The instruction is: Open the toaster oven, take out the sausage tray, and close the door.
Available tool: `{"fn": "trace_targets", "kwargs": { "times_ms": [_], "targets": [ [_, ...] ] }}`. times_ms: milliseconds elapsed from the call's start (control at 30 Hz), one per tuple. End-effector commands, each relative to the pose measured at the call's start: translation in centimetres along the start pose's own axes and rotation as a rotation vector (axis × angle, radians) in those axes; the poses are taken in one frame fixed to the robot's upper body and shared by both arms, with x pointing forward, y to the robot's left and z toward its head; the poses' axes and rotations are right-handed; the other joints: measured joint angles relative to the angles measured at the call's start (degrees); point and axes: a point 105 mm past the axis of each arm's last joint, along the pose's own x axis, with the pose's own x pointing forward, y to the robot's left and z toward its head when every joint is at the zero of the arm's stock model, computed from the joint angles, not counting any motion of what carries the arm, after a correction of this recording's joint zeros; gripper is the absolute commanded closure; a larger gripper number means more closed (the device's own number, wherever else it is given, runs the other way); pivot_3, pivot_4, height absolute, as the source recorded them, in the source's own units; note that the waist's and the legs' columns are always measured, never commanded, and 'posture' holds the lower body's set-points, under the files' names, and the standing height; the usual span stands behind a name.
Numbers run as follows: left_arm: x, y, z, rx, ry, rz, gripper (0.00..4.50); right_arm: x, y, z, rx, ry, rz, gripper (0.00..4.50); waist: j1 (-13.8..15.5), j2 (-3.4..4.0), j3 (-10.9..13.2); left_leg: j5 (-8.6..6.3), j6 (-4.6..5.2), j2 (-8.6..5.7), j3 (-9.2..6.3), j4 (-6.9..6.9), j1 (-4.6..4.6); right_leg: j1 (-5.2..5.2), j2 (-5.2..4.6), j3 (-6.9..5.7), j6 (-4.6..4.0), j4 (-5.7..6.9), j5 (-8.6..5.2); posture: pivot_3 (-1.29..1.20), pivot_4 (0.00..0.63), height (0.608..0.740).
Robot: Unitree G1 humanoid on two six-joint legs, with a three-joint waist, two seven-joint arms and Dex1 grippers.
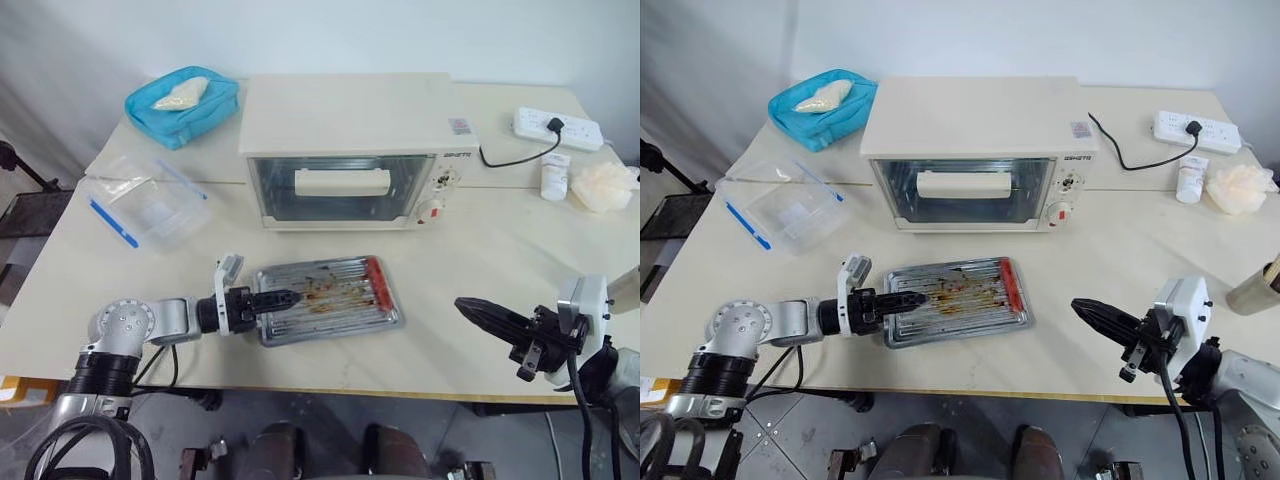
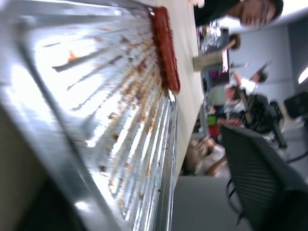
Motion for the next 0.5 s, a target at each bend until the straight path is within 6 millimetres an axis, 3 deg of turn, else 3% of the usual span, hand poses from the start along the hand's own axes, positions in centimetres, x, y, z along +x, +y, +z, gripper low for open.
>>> {"fn": "trace_targets", "kwargs": {
  "times_ms": [33, 167, 300, 500],
  "targets": [
    [-2.7, 0.6, 1.3, 0.189, -0.093, 0.114, 0.05, 0.3, 0.1, 0.2, -0.012, -0.002, 0.035, 4.50, -0.7, 0.00, 0.0, 0.00, 0.00, 0.02, 0.04, -0.05, 0.03, 0.00, 0.00, 0.01, -0.01, -0.02, -0.01, 0.00, 0.150, 0.740],
    [-4.4, 1.5, 1.3, 0.346, -0.099, 0.205, 0.05, 0.5, 0.3, 0.0, -0.004, 0.005, 0.060, 4.50, -1.4, -0.04, 0.0, 0.12, -0.10, 0.04, 0.10, -0.32, 0.10, -0.06, 0.01, 0.00, -0.08, -0.04, -0.04, 0.00, 0.150, 0.740],
    [-8.6, 2.6, 2.6, 0.630, -0.219, 0.345, 0.05, 0.4, 0.4, -0.2, -0.031, 0.029, 0.087, 4.50, -1.5, -0.07, 0.0, 0.16, -0.13, 0.07, 0.24, -0.51, 0.05, -0.30, -0.02, 0.06, -0.14, 0.00, -0.07, 0.00, 0.150, 0.740],
    [-12.4, 1.9, 0.6, 1.030, -0.076, 0.392, 0.05, 0.0, -0.9, -1.1, -0.174, 0.121, 0.102, 4.50, -1.2, -0.18, 0.1, 0.10, -0.03, 0.07, 0.57, -0.57, -0.19, -0.72, -0.08, -0.03, -0.15, 0.01, -0.08, 0.00, 0.150, 0.740]
  ]
}}
